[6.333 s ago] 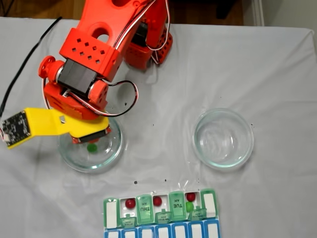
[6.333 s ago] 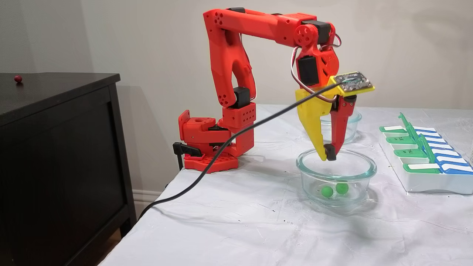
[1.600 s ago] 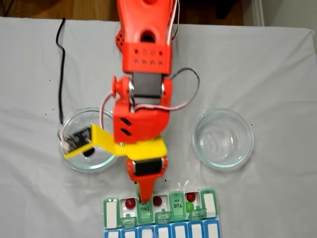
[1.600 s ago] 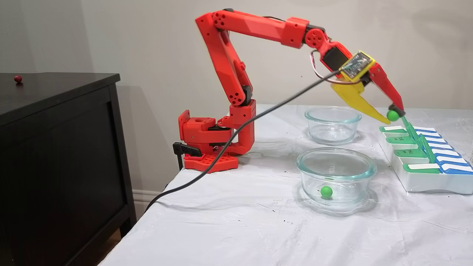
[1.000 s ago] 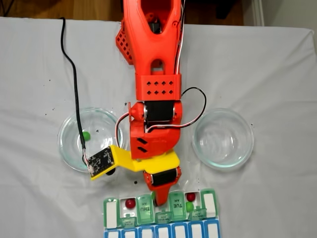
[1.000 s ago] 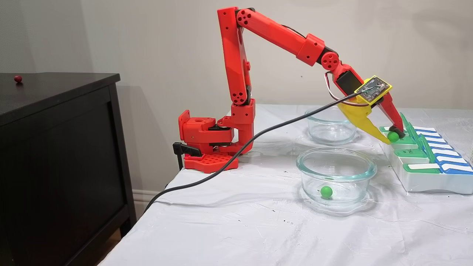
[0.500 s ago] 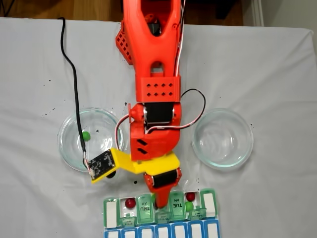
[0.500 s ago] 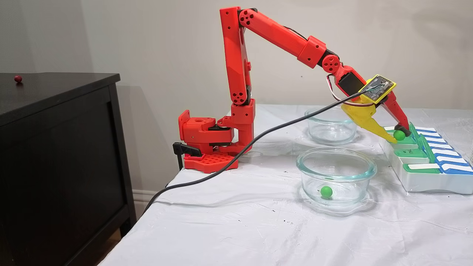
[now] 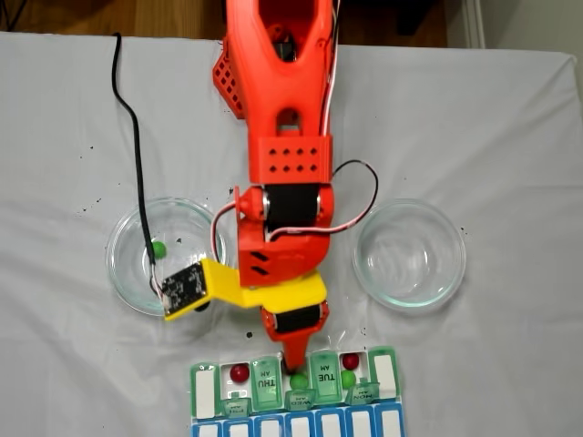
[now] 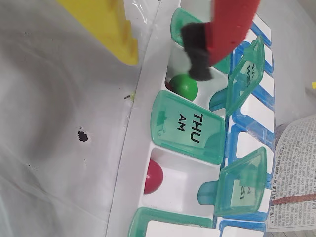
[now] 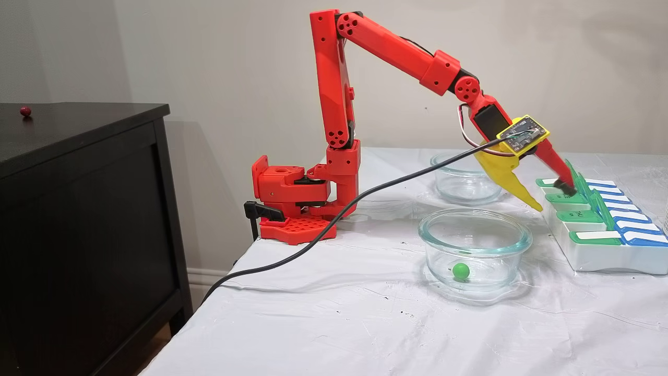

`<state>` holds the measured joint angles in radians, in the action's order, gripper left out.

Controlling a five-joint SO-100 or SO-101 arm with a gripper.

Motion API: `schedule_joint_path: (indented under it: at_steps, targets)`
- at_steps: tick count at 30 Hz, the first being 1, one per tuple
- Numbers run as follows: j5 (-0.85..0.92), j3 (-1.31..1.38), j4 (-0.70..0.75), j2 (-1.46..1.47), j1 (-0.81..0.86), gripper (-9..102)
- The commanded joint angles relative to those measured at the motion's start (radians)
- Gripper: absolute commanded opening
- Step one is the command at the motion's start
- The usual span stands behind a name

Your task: Sort medicines into box.

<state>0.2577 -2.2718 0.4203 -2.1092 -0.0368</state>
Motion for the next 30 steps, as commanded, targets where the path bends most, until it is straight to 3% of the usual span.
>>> schedule_joint_path:
  at_steps: [1, 4, 8, 11, 17, 22, 30]
  targets:
    - [0.025, 0.086, 0.161, -0.255, 0.060, 0]
    - [0.117, 0.133, 0.350, -0.353, 0.117, 0]
    - [0.456, 0.187, 0.617, -0.420, 0.192, 0]
    - [0.611, 0.209, 0.710, -0.423, 0.281, 0]
    - [0.710, 0.207, 0.716, -0.287, 0.442, 0]
    - [0.738, 0.215, 0.676, -0.201, 0.495, 4]
    - [0.798, 0.304, 0.736, -0.038, 0.552, 7]
